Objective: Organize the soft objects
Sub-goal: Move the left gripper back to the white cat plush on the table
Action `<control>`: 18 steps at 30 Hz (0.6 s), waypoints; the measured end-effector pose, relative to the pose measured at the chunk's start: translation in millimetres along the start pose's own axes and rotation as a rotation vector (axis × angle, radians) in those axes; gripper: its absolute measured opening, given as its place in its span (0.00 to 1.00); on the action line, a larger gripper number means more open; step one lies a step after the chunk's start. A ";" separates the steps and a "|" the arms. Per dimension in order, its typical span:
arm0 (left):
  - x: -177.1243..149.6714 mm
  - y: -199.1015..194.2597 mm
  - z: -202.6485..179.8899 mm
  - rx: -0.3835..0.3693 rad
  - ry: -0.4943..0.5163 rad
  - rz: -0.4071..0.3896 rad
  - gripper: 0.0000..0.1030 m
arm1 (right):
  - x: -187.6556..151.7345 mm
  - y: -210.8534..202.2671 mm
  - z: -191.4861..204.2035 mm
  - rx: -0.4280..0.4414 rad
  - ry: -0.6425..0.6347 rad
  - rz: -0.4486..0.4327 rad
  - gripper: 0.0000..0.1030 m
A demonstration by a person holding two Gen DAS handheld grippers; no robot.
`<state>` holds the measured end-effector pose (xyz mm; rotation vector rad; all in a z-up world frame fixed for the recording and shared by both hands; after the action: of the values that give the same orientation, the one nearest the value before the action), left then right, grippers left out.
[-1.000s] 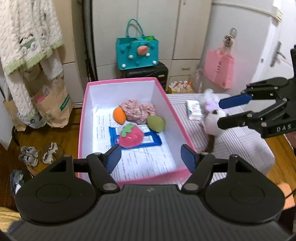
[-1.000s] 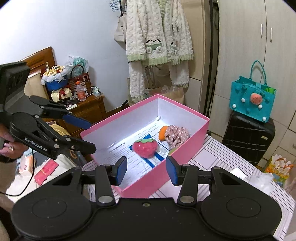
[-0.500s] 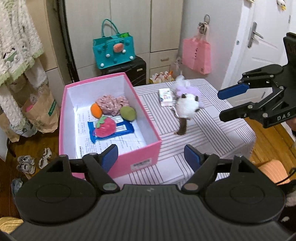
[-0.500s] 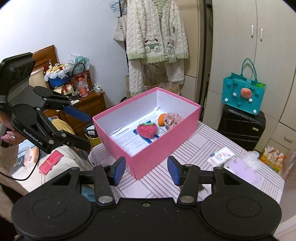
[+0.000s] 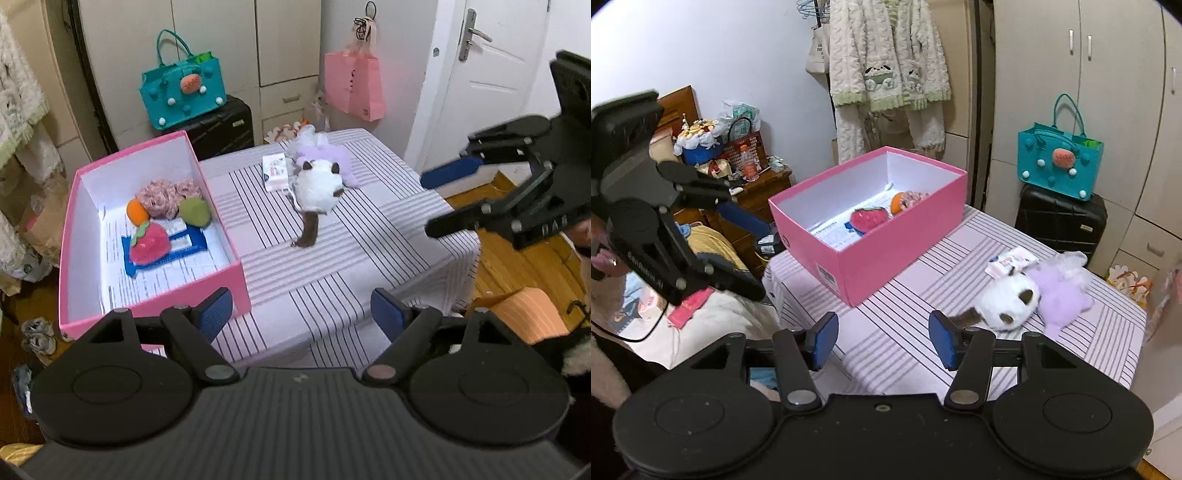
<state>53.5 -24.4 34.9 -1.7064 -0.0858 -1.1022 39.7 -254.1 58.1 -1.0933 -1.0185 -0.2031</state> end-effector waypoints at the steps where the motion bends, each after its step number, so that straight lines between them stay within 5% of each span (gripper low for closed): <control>1: 3.9 2.3 -1.7 0.005 0.003 -0.005 0.79 | -3.5 0.1 -2.9 -0.009 0.001 -0.008 0.58; 7: 21.7 22.2 -8.7 -0.039 -0.019 -0.038 0.79 | -20.1 8.4 -20.9 -0.054 -0.002 -0.059 0.61; 18: 32.7 73.0 -20.9 -0.091 -0.061 -0.217 0.79 | -38.9 53.8 -60.0 -0.113 -0.002 -0.177 0.64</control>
<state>98.5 -87.4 5.7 -1.8451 -0.2684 -1.2286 84.9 -288.9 -10.7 -1.1048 -1.1171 -0.4067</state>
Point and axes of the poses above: each gripper's, at about its wrist camera, not at the fingertips, and y roughly the way its jaws point, z to its left, x to its top, the point moved 2 cm from there along y, roughly the way its jaws point, and after that the axes turned 3 degrees about -z, right-handed, at the moved point
